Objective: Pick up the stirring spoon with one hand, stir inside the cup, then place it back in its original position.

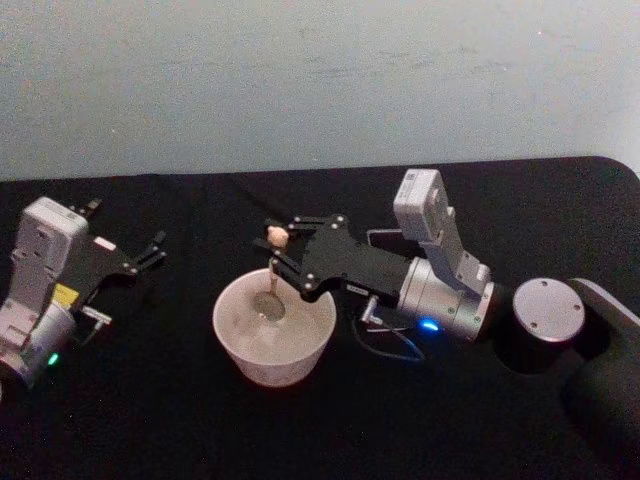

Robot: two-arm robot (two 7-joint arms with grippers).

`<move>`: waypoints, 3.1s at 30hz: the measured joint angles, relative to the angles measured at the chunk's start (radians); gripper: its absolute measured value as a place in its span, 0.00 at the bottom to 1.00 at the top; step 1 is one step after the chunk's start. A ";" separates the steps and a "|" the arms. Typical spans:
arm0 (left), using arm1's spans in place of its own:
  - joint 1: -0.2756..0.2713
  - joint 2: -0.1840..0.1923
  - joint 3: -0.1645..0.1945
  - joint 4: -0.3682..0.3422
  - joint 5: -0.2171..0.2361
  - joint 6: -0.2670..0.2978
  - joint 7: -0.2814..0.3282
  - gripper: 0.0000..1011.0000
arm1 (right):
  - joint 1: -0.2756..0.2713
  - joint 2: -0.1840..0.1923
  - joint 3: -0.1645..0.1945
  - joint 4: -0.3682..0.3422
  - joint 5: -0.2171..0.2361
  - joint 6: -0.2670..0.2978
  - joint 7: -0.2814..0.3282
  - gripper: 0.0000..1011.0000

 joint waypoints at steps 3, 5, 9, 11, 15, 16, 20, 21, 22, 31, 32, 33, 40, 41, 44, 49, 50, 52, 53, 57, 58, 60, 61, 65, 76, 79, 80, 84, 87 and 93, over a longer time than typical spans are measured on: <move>0.000 0.000 0.000 0.000 0.000 0.000 0.000 0.99 | 0.002 -0.007 -0.001 0.011 -0.005 -0.008 0.004 0.21; 0.000 0.000 0.000 0.000 0.000 0.000 0.000 0.99 | 0.003 -0.010 -0.002 0.018 -0.008 -0.011 0.007 0.21; 0.000 0.000 0.000 0.000 0.000 0.000 0.000 0.99 | 0.004 -0.014 -0.002 0.024 -0.011 -0.012 0.010 0.21; 0.000 0.000 0.000 0.000 0.000 0.000 0.000 0.99 | 0.004 -0.015 -0.002 0.026 -0.012 -0.012 0.010 0.21; 0.000 0.000 0.000 0.000 0.000 0.000 0.000 0.99 | 0.004 -0.015 0.001 0.027 -0.017 -0.008 0.006 0.21; 0.000 0.000 0.000 0.000 0.000 0.000 0.000 0.99 | 0.004 -0.015 0.002 0.027 -0.018 -0.008 0.005 0.21; 0.000 0.000 0.000 0.000 0.000 0.000 0.000 0.99 | 0.000 -0.007 0.010 0.022 -0.021 -0.002 -0.002 0.21; 0.000 0.000 0.000 0.000 0.000 0.000 0.000 0.99 | -0.004 -0.002 0.013 0.016 -0.021 0.001 -0.004 0.21; 0.000 0.000 0.000 0.000 0.000 0.000 0.000 0.99 | -0.004 -0.002 0.013 0.016 -0.021 0.001 -0.004 0.21; 0.000 0.000 0.000 0.000 0.000 0.000 0.000 0.99 | -0.048 0.042 0.030 -0.053 -0.011 0.024 -0.005 0.21; 0.000 0.000 0.000 0.000 0.000 0.000 0.000 0.99 | -0.053 0.048 0.031 -0.063 -0.009 0.026 -0.003 0.21; 0.000 0.000 0.000 0.000 0.000 0.000 0.000 0.99 | -0.063 0.057 0.033 -0.079 -0.004 0.030 0.000 0.21; 0.000 0.000 0.000 0.000 0.000 0.000 0.000 0.99 | -0.103 0.098 0.034 -0.156 0.020 0.049 0.022 0.21; 0.000 0.000 0.000 0.000 0.000 0.000 0.000 0.99 | -0.110 0.104 0.033 -0.170 0.026 0.052 0.027 0.21; 0.000 0.000 0.000 0.000 0.000 0.000 0.000 0.99 | -0.120 0.112 0.028 -0.196 0.041 0.057 0.037 0.21; 0.000 0.000 0.000 0.000 0.000 0.000 0.000 0.99 | -0.123 0.108 0.014 -0.214 0.052 0.063 0.043 0.21; 0.000 0.000 0.000 0.000 0.000 0.000 0.000 0.99 | -0.123 0.106 0.011 -0.214 0.052 0.064 0.043 0.21; 0.000 0.000 0.000 0.000 0.000 0.000 0.000 0.99 | -0.119 0.098 0.002 -0.212 0.051 0.067 0.040 0.21; 0.000 0.000 0.000 0.000 0.000 0.000 0.000 0.99 | -0.116 0.094 0.000 -0.209 0.050 0.068 0.038 0.21; 0.000 0.000 0.000 0.000 0.000 0.000 0.000 0.99 | -0.101 0.069 -0.009 -0.182 0.039 0.068 0.016 0.21; 0.000 0.000 0.000 0.000 0.000 0.000 0.000 0.99 | -0.097 0.065 -0.010 -0.175 0.036 0.068 0.011 0.21; 0.000 0.000 0.000 0.000 0.000 0.000 0.000 0.99 | -0.090 0.055 -0.010 -0.161 0.031 0.067 0.000 0.21; 0.000 0.000 0.000 0.000 0.000 0.000 0.000 0.99 | -0.084 0.045 -0.010 -0.148 0.024 0.066 -0.011 0.21; 0.000 0.000 0.000 0.000 0.000 0.000 0.000 0.99 | -0.067 0.023 -0.005 -0.114 0.010 0.062 -0.035 0.21; 0.000 0.000 0.000 0.000 0.000 0.000 0.000 0.99 | -0.045 0.001 0.022 -0.063 -0.023 0.055 -0.073 0.21; 0.000 0.000 0.000 0.000 0.000 0.000 0.000 0.99 | -0.045 0.002 0.027 -0.062 -0.026 0.056 -0.074 0.21; 0.000 0.000 0.000 0.000 0.000 0.000 0.000 0.99 | -0.045 0.002 0.028 -0.062 -0.027 0.056 -0.074 0.21; 0.000 0.000 0.000 0.000 0.000 0.000 0.000 0.99 | -0.048 0.005 0.034 -0.063 -0.029 0.058 -0.074 0.21; 0.000 0.000 0.000 0.000 0.000 0.000 0.000 0.99 | -0.050 0.009 0.040 -0.063 -0.032 0.059 -0.073 0.21; 0.000 0.000 0.000 0.000 0.000 0.000 0.000 0.99 | -0.062 0.027 0.050 -0.075 -0.034 0.063 -0.070 0.21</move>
